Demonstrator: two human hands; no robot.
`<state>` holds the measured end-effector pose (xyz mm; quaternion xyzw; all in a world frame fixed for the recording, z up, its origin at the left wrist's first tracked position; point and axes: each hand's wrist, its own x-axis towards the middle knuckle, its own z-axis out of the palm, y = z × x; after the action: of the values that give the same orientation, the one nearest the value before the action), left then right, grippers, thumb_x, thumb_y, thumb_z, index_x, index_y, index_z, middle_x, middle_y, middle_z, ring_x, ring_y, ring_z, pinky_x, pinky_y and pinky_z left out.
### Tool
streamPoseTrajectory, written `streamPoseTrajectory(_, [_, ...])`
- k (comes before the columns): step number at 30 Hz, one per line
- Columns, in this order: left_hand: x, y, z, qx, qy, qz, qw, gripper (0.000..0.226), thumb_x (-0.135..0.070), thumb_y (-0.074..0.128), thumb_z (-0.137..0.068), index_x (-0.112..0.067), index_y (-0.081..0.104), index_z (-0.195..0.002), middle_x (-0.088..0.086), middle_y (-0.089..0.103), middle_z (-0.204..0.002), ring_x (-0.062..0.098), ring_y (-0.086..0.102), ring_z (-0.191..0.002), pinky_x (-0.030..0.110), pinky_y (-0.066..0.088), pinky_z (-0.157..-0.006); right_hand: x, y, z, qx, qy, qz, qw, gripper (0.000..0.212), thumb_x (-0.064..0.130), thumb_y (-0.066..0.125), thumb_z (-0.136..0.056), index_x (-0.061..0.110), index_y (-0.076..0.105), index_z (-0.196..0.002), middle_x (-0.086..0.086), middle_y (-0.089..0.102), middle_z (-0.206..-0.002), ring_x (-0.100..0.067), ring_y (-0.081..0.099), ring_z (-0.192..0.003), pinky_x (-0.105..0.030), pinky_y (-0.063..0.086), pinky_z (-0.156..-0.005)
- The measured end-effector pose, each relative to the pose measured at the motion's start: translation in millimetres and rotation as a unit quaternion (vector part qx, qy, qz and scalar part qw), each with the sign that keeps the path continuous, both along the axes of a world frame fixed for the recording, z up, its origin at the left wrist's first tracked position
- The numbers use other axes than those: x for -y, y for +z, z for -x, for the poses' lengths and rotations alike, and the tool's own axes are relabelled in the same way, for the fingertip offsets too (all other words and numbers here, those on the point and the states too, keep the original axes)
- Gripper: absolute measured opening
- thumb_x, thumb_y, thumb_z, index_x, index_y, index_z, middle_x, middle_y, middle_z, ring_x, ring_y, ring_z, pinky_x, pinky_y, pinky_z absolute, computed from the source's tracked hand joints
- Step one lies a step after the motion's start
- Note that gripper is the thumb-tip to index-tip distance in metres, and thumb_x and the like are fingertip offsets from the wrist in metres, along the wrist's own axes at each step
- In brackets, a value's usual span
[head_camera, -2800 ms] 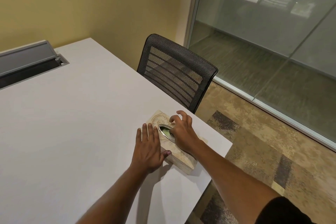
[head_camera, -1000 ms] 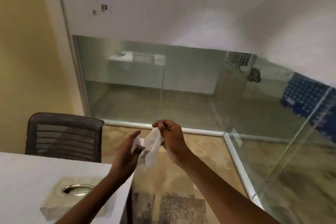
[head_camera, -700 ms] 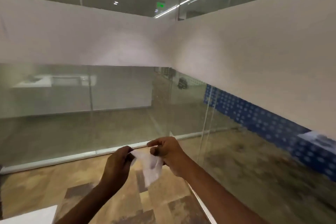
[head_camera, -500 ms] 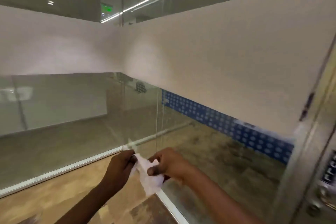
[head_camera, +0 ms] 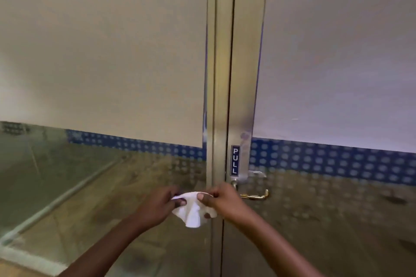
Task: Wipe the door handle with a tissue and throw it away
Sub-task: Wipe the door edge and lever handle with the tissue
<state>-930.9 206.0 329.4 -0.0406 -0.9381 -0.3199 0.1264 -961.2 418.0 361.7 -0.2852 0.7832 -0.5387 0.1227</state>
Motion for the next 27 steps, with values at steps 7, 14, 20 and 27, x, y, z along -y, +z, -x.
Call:
streamPoseTrajectory(7, [-33,-5,99,-0.017,-0.107,-0.061,0.992,0.032,-0.017,0.062,-0.091,-0.043,0.063,-0.072,-0.027,0.064,-0.072,-0.007,0.057,-0.068,0.010,0.038,-0.057,-33,-25,45,0.100,-0.173,0.160,0.967,0.016,0.015,0.075,-0.067,0.005,0.068,-0.077,-0.007,0.067,-0.071,-0.017,0.062,-0.063,-0.029,0.046,-0.062])
streamPoseTrajectory(14, [-34,4,158,-0.042,-0.208,-0.015,0.977,0.072,-0.071,0.032,-0.077,-0.005,0.058,-0.065,0.004,0.051,-0.060,0.010,0.044,-0.055,0.030,0.030,-0.056,-15,-37,80,0.237,-0.226,0.367,0.871,0.026,-0.008,0.042,-0.079,-0.002,0.067,-0.078,-0.025,0.068,-0.095,-0.034,0.065,-0.086,-0.043,0.047,-0.083])
streamPoseTrajectory(20, [-26,13,196,-0.259,-0.156,0.110,0.947,0.072,-0.067,0.019,-0.096,-0.014,0.067,-0.081,0.005,0.066,-0.069,0.028,0.061,-0.067,0.040,0.045,-0.072,-5,-30,97,0.131,-0.365,0.454,0.802,0.038,-0.007,0.046,-0.084,0.015,0.074,-0.071,-0.016,0.075,-0.078,-0.026,0.070,-0.067,-0.033,0.056,-0.056])
streamPoseTrajectory(27, [-31,0,246,-0.384,-0.060,0.277,0.879,0.075,-0.039,0.056,-0.084,0.008,0.036,-0.139,0.031,0.033,-0.148,0.048,0.020,-0.144,0.054,0.024,-0.116,16,-34,152,-0.202,-0.572,0.213,0.766,0.015,0.016,0.047,-0.093,0.023,0.060,-0.095,0.006,0.055,-0.061,0.000,0.050,-0.053,-0.032,0.041,-0.051])
